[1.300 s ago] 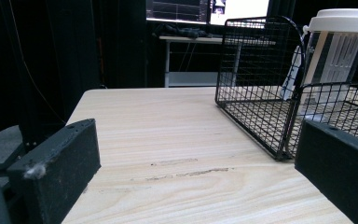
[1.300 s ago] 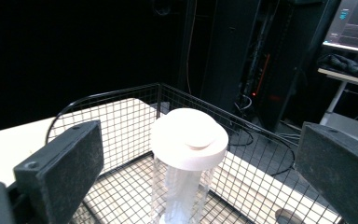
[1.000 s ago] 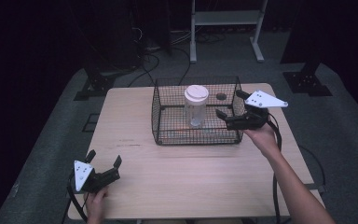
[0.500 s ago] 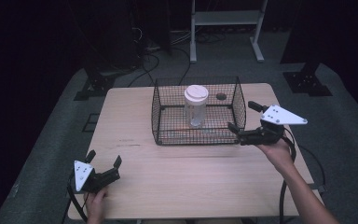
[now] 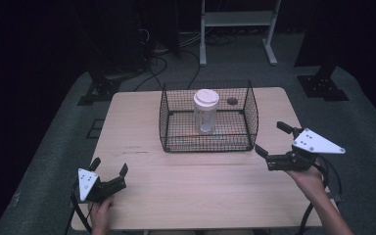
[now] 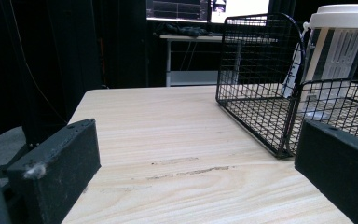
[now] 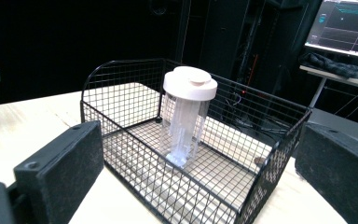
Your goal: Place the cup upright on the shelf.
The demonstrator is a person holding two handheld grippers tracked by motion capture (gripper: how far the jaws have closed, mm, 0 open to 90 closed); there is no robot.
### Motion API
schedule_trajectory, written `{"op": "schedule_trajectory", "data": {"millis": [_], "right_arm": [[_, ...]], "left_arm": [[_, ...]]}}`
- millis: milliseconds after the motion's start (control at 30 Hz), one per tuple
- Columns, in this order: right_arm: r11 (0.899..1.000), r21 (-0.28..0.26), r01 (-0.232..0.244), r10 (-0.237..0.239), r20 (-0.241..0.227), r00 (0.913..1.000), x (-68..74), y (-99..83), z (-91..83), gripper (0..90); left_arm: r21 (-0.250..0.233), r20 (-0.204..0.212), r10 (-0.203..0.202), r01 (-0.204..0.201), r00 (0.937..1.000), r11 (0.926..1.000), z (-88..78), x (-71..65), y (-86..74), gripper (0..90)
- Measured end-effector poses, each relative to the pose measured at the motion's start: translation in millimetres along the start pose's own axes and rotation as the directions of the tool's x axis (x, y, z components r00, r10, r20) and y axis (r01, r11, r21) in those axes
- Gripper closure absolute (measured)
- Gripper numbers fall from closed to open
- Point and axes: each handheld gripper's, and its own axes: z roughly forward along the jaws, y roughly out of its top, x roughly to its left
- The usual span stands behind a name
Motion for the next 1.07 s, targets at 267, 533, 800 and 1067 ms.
{"op": "schedule_trajectory", "data": {"millis": [267, 533, 800, 1067], "right_arm": [[1.000, 0.006, -0.012, 0.012, 0.020, 0.9997, 4.6, -16.0, -22.6, 0.6], [0.999, 0.005, -0.032, 0.032, 0.041, 0.9986, 8.5, -28.4, -36.7, 0.6], [0.999, -0.001, -0.054, 0.054, 0.062, 0.9966, 10.8, -41.2, -46.8, 0.6], [0.997, -0.018, -0.081, 0.082, 0.082, 0.9932, 15.4, -55.8, -51.1, 0.6]], "left_arm": [[0.001, 0.000, 0.004, -0.004, 1.0000, 1.0000, -0.2, -0.2, 0.0, 0.0], [-0.001, 0.001, 0.005, -0.005, 1.0000, 1.0000, -0.5, -0.2, 0.0, 0.0], [-0.001, -0.001, 0.003, -0.003, 1.0000, 1.0000, -0.3, -0.1, 0.0, 0.0], [0.000, 0.000, 0.005, -0.005, 1.0000, 1.0000, 0.1, -0.1, 0.1, 0.0]]}}
